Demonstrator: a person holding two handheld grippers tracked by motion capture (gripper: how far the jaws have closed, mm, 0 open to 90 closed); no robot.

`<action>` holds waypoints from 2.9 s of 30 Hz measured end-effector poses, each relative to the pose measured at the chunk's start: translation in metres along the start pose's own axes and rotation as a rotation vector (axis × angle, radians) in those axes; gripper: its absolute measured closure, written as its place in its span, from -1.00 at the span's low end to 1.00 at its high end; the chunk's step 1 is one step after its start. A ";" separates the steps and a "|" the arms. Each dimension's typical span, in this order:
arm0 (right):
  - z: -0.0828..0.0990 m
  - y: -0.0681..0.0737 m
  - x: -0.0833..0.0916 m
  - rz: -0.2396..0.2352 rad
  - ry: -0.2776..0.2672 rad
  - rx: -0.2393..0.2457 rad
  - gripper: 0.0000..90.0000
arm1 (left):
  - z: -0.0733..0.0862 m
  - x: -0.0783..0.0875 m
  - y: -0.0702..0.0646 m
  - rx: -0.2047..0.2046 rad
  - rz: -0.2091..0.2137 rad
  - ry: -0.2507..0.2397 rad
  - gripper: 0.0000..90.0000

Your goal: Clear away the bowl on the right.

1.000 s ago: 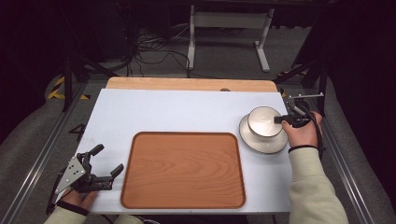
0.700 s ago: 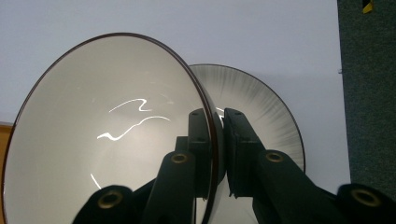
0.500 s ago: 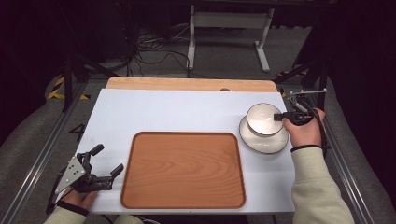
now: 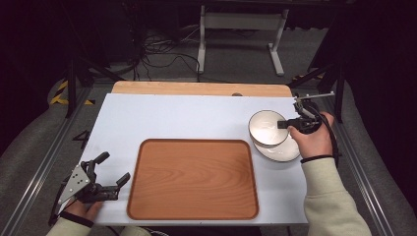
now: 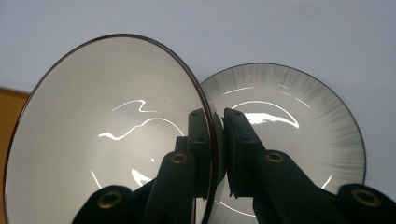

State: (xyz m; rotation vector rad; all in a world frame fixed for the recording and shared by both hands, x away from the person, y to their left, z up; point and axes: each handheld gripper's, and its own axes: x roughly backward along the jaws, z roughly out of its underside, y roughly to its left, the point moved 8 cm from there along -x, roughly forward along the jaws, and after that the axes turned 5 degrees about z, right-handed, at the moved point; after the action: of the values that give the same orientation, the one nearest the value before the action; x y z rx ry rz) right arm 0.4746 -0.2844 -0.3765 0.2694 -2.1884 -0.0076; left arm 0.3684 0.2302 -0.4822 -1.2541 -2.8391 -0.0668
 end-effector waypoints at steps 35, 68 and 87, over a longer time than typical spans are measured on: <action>0.011 0.123 0.001 -0.191 0.083 0.130 0.82 | 0.000 0.000 0.000 0.000 0.000 0.000 -1.00; 0.038 0.189 -0.038 -0.314 0.171 0.192 0.80 | 0.000 0.000 0.000 -0.004 0.003 -0.002 -1.00; 0.063 0.199 -0.071 -0.320 0.238 0.192 0.79 | 0.000 0.000 0.000 -0.004 0.004 -0.002 -1.00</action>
State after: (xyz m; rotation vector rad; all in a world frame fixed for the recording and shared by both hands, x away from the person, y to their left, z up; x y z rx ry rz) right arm 0.4272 -0.0823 -0.4497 0.6918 -1.8917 0.0540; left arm 0.3679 0.2304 -0.4821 -1.2607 -2.8398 -0.0706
